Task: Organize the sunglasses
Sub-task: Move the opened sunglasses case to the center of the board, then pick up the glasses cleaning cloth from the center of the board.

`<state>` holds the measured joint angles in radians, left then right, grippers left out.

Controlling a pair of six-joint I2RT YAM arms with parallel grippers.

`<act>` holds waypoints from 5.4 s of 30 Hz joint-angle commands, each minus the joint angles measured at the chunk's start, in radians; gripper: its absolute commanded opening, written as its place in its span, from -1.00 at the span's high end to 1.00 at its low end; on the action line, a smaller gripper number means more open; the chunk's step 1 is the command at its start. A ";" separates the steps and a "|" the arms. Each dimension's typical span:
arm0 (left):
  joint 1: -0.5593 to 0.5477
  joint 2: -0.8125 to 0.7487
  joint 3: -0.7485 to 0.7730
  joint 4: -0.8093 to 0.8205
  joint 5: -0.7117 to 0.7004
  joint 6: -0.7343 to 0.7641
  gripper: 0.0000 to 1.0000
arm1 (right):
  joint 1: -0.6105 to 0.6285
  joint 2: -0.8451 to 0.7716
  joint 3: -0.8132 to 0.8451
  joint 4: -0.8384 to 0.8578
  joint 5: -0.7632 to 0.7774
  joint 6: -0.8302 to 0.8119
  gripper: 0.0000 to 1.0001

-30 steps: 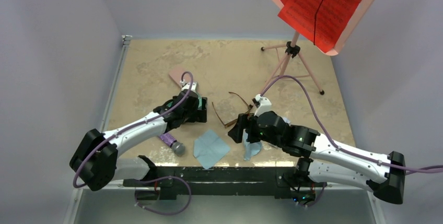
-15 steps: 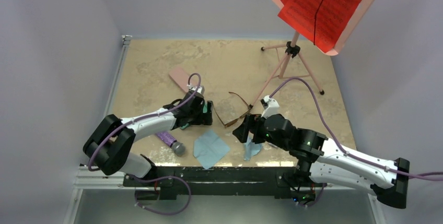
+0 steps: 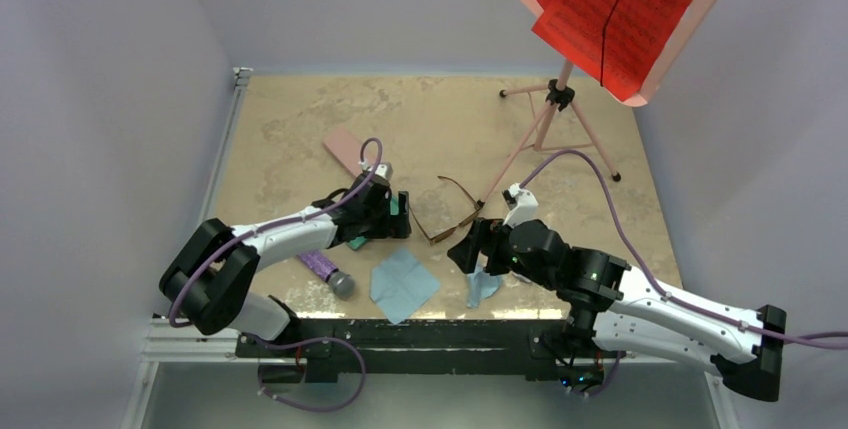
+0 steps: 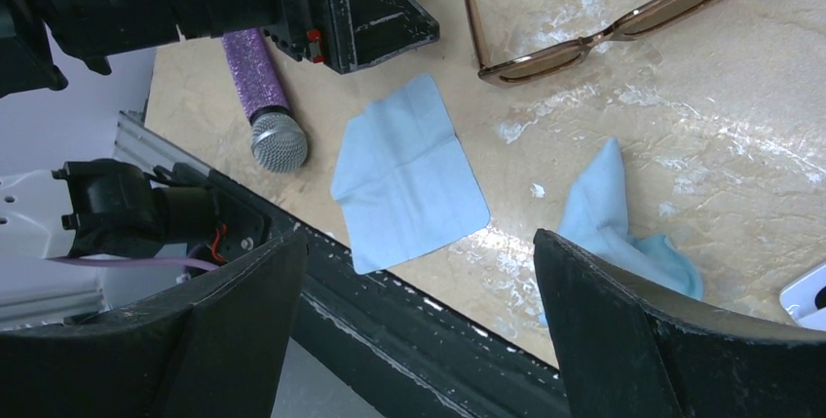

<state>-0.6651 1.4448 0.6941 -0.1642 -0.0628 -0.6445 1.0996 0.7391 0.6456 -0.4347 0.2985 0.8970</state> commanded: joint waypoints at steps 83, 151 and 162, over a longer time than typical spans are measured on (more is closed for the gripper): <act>-0.186 -0.865 -0.246 -0.431 0.122 -0.321 -1.00 | 0.051 0.964 0.362 -0.177 -0.019 0.242 0.44; -0.674 0.086 0.152 -0.390 -0.078 -0.259 0.28 | -0.142 0.838 0.186 0.054 -0.183 0.154 1.00; -0.695 0.155 0.178 -0.456 -0.106 -0.287 0.43 | -0.144 0.832 0.180 0.061 -0.186 0.152 1.00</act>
<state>-1.3296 1.5524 0.8474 -0.5774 -0.2016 -0.9611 0.9432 1.5810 0.8310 -0.3882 0.1116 1.0618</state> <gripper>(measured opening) 0.290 0.007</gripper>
